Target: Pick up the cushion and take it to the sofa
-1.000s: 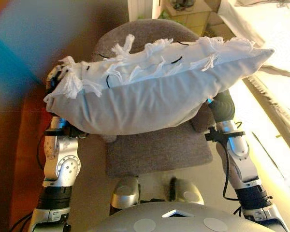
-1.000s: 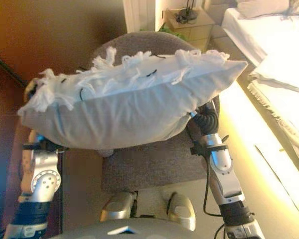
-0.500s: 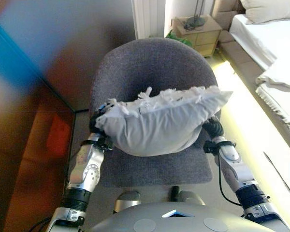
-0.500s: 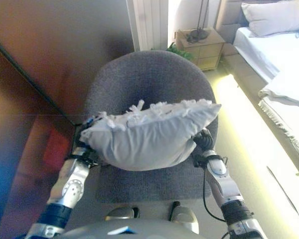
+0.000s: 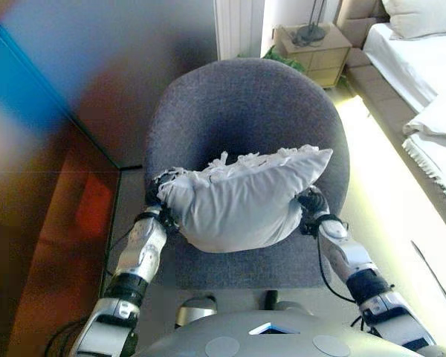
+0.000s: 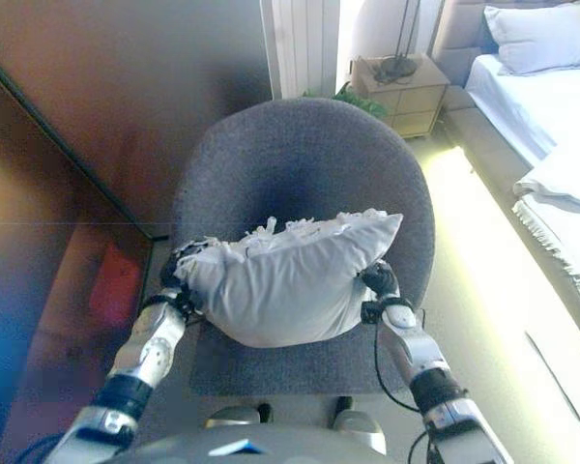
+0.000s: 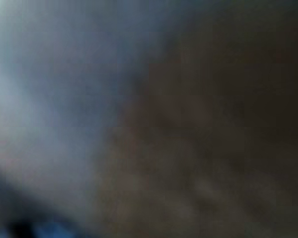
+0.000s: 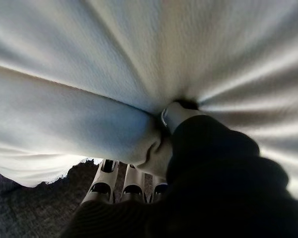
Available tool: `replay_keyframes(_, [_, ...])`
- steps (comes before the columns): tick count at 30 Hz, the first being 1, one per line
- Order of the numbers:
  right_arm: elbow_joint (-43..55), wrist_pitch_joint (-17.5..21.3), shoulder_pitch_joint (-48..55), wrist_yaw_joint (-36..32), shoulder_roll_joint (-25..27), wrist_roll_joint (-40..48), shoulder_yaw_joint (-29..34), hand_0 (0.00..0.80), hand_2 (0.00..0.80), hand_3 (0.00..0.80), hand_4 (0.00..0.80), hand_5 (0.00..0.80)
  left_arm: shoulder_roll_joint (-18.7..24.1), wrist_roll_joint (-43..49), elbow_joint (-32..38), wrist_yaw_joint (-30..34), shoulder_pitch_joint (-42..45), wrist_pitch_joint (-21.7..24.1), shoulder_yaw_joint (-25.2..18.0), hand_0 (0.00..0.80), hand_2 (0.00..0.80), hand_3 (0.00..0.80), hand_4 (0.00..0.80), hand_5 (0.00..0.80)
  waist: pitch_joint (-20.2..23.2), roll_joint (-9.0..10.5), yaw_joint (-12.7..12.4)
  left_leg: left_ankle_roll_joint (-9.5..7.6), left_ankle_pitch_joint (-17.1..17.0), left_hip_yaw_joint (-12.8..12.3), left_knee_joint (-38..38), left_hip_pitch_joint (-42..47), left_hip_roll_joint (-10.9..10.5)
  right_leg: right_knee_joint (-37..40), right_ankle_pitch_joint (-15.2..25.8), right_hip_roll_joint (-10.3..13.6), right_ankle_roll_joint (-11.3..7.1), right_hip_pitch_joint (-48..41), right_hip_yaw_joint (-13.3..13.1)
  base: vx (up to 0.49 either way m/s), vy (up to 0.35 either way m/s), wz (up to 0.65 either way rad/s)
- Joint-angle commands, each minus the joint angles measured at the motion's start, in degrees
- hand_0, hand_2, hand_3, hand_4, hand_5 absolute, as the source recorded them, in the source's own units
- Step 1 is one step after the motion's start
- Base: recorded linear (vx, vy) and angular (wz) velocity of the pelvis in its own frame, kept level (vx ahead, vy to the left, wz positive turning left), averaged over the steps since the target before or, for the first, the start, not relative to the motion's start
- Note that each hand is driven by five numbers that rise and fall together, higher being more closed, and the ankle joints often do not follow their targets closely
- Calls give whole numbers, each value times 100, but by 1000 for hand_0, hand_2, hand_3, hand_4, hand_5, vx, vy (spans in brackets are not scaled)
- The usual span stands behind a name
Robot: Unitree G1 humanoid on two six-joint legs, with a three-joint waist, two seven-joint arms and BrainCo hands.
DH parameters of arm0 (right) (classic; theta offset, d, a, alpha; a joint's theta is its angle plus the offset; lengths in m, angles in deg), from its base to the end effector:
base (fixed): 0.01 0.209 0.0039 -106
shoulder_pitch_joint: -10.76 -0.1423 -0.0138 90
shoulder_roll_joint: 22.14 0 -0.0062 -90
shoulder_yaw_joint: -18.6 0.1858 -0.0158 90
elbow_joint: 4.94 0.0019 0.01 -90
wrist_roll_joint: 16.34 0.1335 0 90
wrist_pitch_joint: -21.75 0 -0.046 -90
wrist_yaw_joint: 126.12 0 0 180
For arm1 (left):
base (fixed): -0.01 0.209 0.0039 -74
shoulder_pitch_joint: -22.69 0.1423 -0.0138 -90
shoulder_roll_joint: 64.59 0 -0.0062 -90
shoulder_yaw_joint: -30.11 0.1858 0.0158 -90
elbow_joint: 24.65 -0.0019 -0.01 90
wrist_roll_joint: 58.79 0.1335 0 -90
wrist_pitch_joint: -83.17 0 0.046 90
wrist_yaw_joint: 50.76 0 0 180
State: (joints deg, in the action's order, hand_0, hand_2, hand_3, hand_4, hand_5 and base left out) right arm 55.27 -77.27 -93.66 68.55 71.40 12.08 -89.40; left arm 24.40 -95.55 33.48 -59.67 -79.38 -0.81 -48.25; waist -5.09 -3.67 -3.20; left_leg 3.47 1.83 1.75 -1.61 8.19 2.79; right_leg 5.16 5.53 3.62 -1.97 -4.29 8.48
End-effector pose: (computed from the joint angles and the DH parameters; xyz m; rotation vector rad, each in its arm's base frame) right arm 0.2295 -0.1809 -0.0063 -0.0386 0.5125 -0.1023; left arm 0.2252 0.1817 -0.0078 -0.2742 0.3136 0.1454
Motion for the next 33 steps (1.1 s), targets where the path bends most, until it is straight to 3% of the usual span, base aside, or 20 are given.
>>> replay_keyframes(1, [-222, 102, -1778, 5, -436, 805, -356, 800, 800, 800, 800, 800, -308, 109, -680, -159, -1511, 473, 630, 800, 800, 800, 800, 800, 34, 173, 158, 37, -445, -214, 1, -474, -222, -52, -38, 320, -270, -37, -100, -13, 85, 3])
replay_keyframes(9, [-2651, -137, -3891, -161, -520, 1849, -396, 800, 800, 800, 800, 800, -186, -244, -2679, -610, -3584, 164, 931, 800, 800, 800, 800, 800, -381, 72, 260, 121, -445, -68, 60, -910, -231, -86, -63, 302, -288, 385, -253, -121, 17, 0])
replay_keyframes(15, [-3461, -111, -4799, -358, -204, 2000, -466, 800, 800, 800, 800, 800, 41, -580, -3521, -730, -4676, -163, 1041, 800, 800, 800, 800, 800, -967, 70, 370, 158, -553, -30, 34, -1268, -165, -103, -31, 251, -286, 735, -323, -195, -4, 1])
replay_keyframes(16, [-3506, -104, -4862, -321, -179, 1999, -459, 800, 800, 800, 800, 800, 54, -573, -3607, -788, -4738, -212, 1041, 709, 709, 709, 709, 709, -1008, 73, 377, 163, -559, -27, 35, -1287, -161, -106, -28, 246, -285, 755, -331, -67, 17, 2])
replay_keyframes(17, [-3591, -33, -5004, -309, -133, 1981, -464, 800, 800, 800, 800, 800, 78, -600, -3774, -815, -4856, -262, 1035, 439, 439, 439, 439, 439, -1076, 74, 391, 174, -577, -28, 24, -1325, -148, -108, -20, 241, -286, 800, -345, -74, 31, 0])
replay_keyframes(18, [-3636, 41, -5111, -280, -107, 1908, -454, 800, 800, 800, 800, 800, 111, -673, -3911, -852, -4965, -430, 1016, 0, 0, 0, 0, 0, -1138, 75, 411, 177, -597, -39, 4, -1360, -135, -110, -12, 235, -290, 844, -366, -76, 34, -1])
replay_keyframes(23, [-3927, -31, -5329, -103, 92, 1738, -446, 800, 800, 800, 800, 800, 298, -809, -4371, -854, -5245, -708, 1060, 0, 0, 0, 0, 0, -1286, 80, 449, 193, -665, -95, -72, -1429, -95, -120, 26, 260, -333, 952, -405, -14, 13, 0])
replay_keyframes(24, [-4025, -69, -5359, -30, 158, 1714, -461, 0, 0, 0, 0, 0, 326, -916, -4411, -887, -5255, -774, 1076, 0, 0, 0, 0, 0, -1311, 78, 446, 196, -665, -102, -71, -1439, -94, -124, 29, 272, -340, 967, -398, 0, 0, 0])
replay_keyframes(29, [-4359, -91, -5471, 61, 679, 1855, -421, 0, 0, 0, 0, 0, 684, -1016, -4476, -655, -5053, -1022, 1042, 0, 0, 0, 0, 0, -1428, 59, 393, 225, -654, -142, -47, -1498, -93, -193, 5, 341, -374, 1065, -308, -19, 16, 1])
replay_keyframes(33, [-4359, 160, -5389, -44, 1312, 2131, -230, 0, 0, 0, 0, 0, 1217, -1152, -4329, -824, -4554, -808, 809, 0, 0, 0, 0, 0, -1511, 26, 345, 238, -648, -188, -42, -1551, -110, -283, -22, 400, -392, 1185, -241, -32, 54, 3])
